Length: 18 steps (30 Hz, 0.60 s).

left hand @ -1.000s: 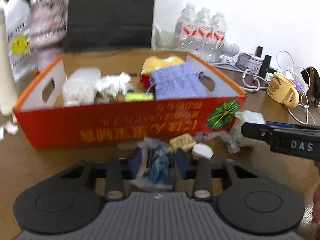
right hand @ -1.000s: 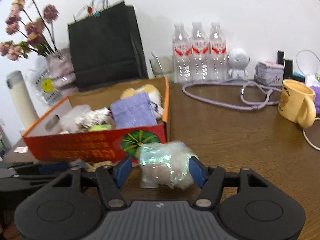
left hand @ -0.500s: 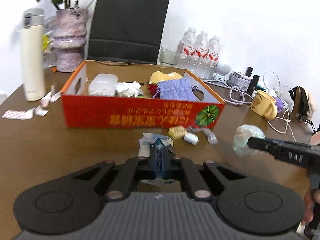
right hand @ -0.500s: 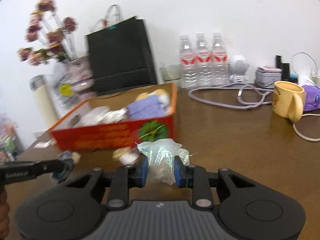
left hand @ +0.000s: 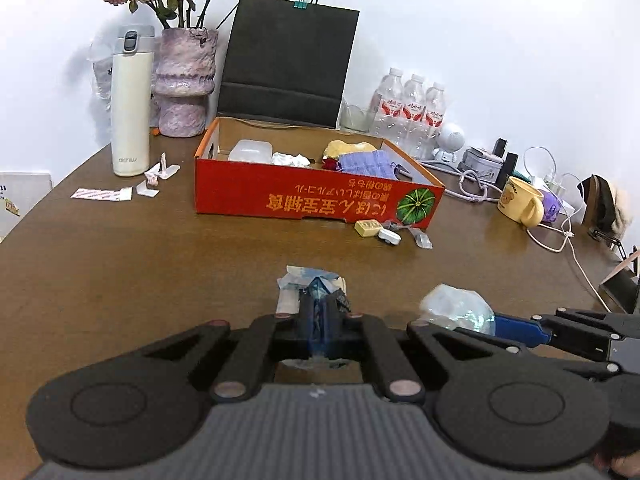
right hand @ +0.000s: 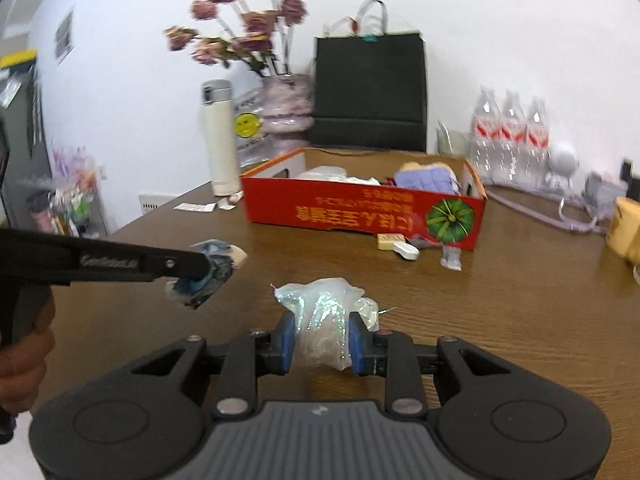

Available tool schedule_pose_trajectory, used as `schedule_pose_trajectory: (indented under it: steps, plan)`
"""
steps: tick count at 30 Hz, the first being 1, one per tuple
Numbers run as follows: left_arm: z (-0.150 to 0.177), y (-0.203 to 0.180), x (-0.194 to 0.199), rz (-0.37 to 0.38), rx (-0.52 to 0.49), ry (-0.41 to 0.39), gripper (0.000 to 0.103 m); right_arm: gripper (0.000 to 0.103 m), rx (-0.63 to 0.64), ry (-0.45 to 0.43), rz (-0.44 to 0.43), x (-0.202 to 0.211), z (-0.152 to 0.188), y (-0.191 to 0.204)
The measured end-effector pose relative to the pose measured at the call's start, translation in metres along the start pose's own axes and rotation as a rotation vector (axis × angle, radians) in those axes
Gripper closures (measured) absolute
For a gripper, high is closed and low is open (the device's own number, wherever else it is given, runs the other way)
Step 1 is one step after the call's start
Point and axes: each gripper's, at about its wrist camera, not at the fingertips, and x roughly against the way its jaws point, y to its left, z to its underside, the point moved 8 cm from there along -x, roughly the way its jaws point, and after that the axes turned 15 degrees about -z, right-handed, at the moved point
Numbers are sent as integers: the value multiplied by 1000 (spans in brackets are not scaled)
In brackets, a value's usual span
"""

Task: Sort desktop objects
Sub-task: 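Carry the plastic bag and blue packet over the box with both tools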

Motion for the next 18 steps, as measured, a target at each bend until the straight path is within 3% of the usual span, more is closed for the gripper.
schedule_pose_trajectory:
  steps: [5,11,18]
  plan:
    - [4,3,12,3,1,-17,98,77,45,-36,26,11,-4,20]
    - [-10,6,11,12,5,-39,98,77,52,-68,79,21,-25,13]
    - [-108,13,-19,13,7,-158,98,77,33,-166,36,12,-111,-23]
